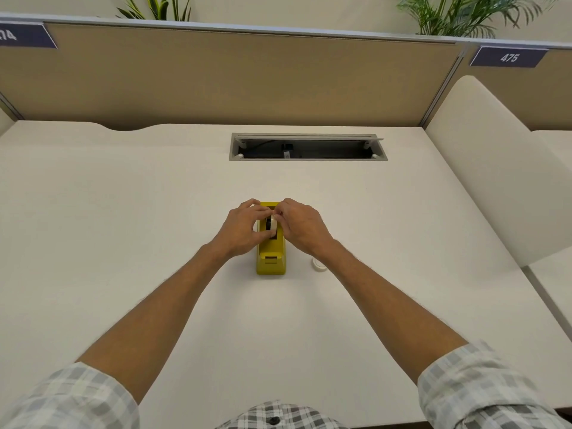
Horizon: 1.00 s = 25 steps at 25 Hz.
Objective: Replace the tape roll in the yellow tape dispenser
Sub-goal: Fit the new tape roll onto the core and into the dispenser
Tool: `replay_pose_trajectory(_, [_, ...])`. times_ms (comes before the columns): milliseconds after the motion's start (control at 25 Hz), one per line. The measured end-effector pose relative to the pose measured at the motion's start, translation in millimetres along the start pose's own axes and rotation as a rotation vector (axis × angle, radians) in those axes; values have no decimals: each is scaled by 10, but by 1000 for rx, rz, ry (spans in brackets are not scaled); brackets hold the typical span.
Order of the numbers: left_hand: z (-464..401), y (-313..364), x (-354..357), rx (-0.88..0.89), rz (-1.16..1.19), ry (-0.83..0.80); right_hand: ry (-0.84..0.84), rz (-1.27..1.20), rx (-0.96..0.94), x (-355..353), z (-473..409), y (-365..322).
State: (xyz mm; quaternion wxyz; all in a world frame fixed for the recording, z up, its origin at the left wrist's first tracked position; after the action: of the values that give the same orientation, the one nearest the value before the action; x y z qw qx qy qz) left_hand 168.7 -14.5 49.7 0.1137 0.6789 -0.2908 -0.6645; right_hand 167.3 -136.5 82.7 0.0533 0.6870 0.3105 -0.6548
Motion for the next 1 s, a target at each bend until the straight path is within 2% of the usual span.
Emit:
replay_pose_trajectory(440, [23,39,-43,-7,32,14,-71,-16,-19,85,-71,27])
replay_pose_trajectory(600, [89,9,6,-59,170,-45,-85,-4,-28,78,-79,20])
replay_pose_trajectory(840, [98,-3,-12,-138,174,26,-90,1,-44,72,-61,4])
replay_pose_trajectory(1000, [110,7,-32,-130,228,31,-94,-17,-31,70,-47,21])
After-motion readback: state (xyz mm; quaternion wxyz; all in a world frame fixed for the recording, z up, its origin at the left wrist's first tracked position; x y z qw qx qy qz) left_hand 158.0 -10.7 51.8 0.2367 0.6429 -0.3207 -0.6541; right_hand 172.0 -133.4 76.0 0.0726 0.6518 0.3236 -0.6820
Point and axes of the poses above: each hand's wrist, its own z-axis away from the middle knuckle, its own x-axis out of the palm, y = z × x, the point moved 7 cm from there along -z, towards the middle knuckle, and after that the axes turned 4 degrees about -x, right-handed, at the moved point
